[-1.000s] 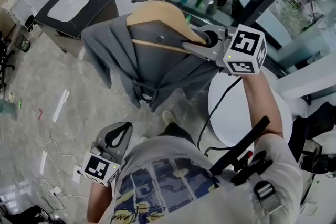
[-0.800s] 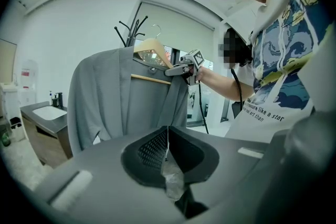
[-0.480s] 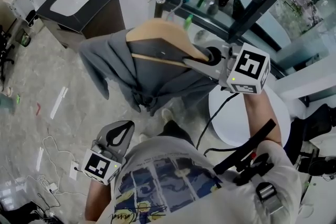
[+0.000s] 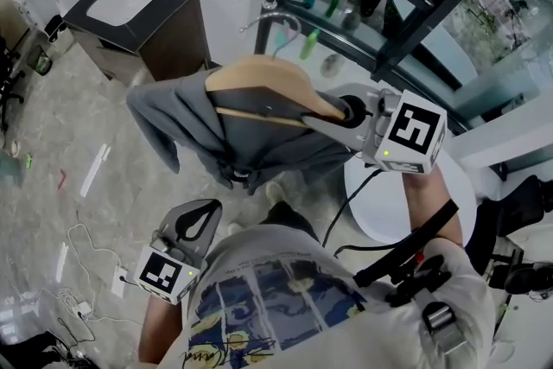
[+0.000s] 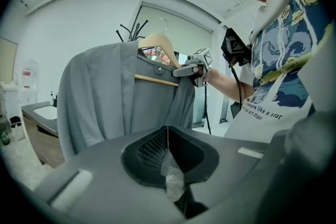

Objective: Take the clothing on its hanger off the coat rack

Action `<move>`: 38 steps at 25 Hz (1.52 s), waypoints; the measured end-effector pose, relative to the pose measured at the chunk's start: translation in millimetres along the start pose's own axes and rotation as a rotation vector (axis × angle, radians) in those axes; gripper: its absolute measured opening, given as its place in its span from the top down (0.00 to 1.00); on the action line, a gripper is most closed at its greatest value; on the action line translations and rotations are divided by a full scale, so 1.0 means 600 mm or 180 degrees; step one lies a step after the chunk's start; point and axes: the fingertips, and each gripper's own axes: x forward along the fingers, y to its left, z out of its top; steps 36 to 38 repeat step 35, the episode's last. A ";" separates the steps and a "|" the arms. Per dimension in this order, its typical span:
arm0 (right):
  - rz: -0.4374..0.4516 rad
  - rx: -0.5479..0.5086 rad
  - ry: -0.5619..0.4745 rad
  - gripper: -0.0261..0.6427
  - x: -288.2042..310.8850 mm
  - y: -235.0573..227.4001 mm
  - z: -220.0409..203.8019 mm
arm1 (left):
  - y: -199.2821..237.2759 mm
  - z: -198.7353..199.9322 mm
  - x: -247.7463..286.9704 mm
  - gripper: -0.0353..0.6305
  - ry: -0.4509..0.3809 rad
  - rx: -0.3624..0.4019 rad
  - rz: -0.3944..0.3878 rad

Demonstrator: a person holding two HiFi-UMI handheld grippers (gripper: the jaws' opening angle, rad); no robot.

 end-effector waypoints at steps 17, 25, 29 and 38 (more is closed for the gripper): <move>0.0055 0.0013 0.0033 0.95 0.005 0.010 -0.007 | 0.001 0.002 -0.006 0.93 0.0026 -0.0015 0.0024; 0.0016 -0.0013 0.0035 0.95 -0.001 0.006 -0.011 | -0.005 -0.002 0.000 0.93 0.0048 -0.0004 -0.0006; -0.0015 -0.0043 0.0020 0.95 0.000 0.004 -0.010 | -0.001 -0.006 -0.002 0.93 0.0047 -0.0001 -0.0004; -0.0056 -0.0053 0.0056 0.95 -0.002 -0.008 -0.019 | 0.002 -0.010 0.005 0.93 0.0065 0.0006 0.0005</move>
